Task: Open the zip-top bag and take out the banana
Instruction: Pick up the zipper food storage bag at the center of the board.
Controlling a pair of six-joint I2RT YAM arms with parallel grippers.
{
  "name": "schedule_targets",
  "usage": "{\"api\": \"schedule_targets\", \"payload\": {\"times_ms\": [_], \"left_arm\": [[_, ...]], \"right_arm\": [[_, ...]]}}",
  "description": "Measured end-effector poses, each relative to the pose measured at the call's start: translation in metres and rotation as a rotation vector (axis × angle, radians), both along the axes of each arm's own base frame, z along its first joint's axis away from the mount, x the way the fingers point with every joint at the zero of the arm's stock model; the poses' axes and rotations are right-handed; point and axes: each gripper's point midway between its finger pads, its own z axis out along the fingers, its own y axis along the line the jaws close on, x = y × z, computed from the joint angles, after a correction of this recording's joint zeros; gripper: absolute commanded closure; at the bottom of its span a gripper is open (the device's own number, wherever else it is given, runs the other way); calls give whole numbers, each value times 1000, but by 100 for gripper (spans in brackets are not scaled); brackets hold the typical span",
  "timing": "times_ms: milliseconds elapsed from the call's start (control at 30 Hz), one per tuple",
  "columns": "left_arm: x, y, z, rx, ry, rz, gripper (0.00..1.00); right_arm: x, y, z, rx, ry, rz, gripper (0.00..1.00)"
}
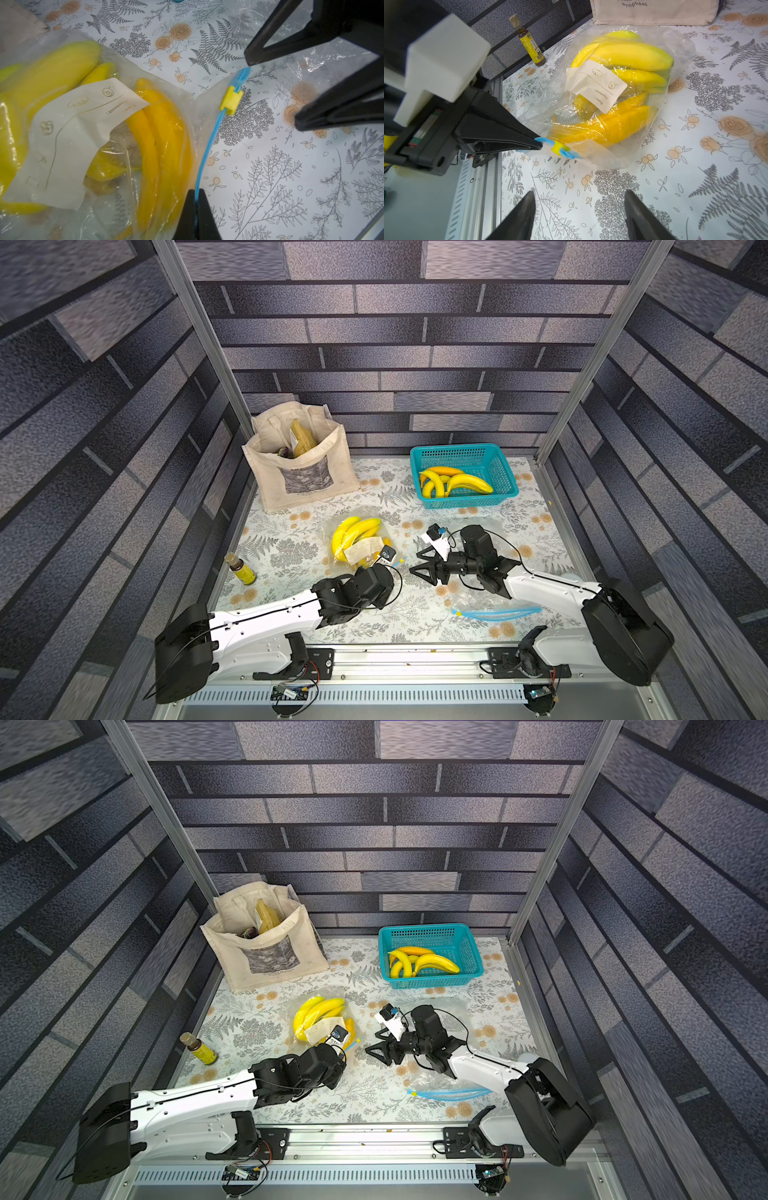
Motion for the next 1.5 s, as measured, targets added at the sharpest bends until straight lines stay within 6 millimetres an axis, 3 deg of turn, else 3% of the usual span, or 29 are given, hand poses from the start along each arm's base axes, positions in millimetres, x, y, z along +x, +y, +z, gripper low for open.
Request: {"api": "schedule_targets", "payload": {"times_ms": [500, 733, 1033, 1233, 1333, 1400, 1500], "left_arm": [[-2, 7, 4, -91, 40, 8, 100], [-2, 7, 3, -100, 53, 6, 100], [2, 13, 8, -120, 43, 27, 100], [2, 13, 7, -128, 51, 27, 100], [1, 13, 7, -128, 53, 26, 92], [1, 13, 7, -128, 53, 27, 77], [2, 14, 8, -130, 48, 34, 65]], "right_arm": [[16, 29, 3, 22, -54, 79, 42], [15, 41, 8, 36, -76, 131, 63], [8, 42, 3, 20, -51, 182, 73], [5, 46, 1, 12, -32, 211, 92], [3, 47, 2, 8, -29, 220, 96], [2, 47, 1, 3, -23, 224, 97], [-3, 46, -3, -11, -2, 235, 100]]}}
